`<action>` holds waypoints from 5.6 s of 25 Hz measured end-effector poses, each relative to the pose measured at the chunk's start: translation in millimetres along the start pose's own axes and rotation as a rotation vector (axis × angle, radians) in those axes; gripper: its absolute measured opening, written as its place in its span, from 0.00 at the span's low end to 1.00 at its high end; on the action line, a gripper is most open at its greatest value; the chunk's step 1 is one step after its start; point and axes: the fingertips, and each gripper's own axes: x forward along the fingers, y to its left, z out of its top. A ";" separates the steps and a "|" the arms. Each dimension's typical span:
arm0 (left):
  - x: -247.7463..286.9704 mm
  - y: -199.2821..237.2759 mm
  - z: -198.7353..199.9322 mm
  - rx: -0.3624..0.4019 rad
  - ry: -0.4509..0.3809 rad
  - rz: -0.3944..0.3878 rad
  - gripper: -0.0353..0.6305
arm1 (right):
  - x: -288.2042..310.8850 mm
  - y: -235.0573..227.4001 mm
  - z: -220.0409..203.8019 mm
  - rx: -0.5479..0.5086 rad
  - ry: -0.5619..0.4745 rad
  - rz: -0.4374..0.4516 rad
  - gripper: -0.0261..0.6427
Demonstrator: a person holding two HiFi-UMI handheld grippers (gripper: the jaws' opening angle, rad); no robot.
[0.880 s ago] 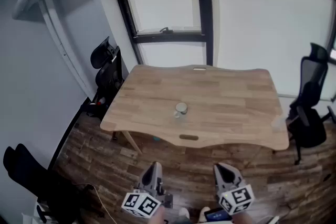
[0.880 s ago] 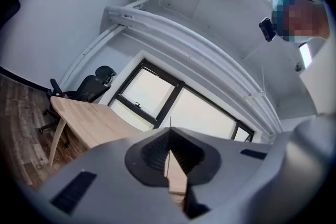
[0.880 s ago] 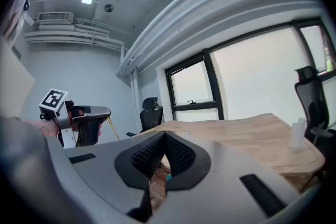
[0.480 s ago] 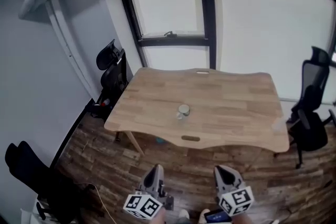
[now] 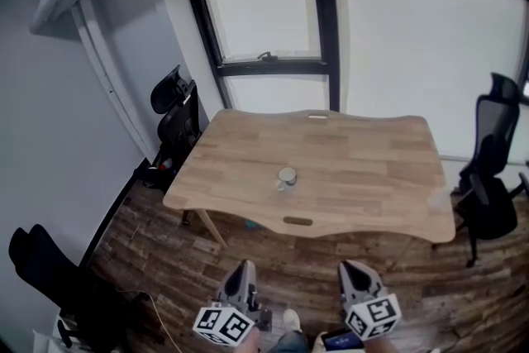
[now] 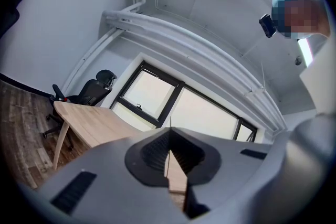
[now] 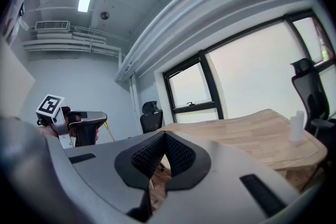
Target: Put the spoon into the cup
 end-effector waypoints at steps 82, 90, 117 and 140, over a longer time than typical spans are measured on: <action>391.1 187.0 6.6 -0.091 0.137 0.017 0.06 | 382.7 -158.4 37.1 -0.072 0.132 -0.055 0.03; 394.2 189.0 -1.5 -0.090 0.151 0.022 0.06 | 384.3 -161.6 30.5 -0.061 0.151 -0.045 0.03; 400.8 206.1 -41.0 -0.066 0.230 0.032 0.06 | 397.2 -168.6 7.8 -0.058 0.202 -0.045 0.03; 411.4 217.2 -64.4 -0.075 0.287 0.049 0.06 | 408.0 -171.4 -14.3 -0.028 0.271 -0.042 0.03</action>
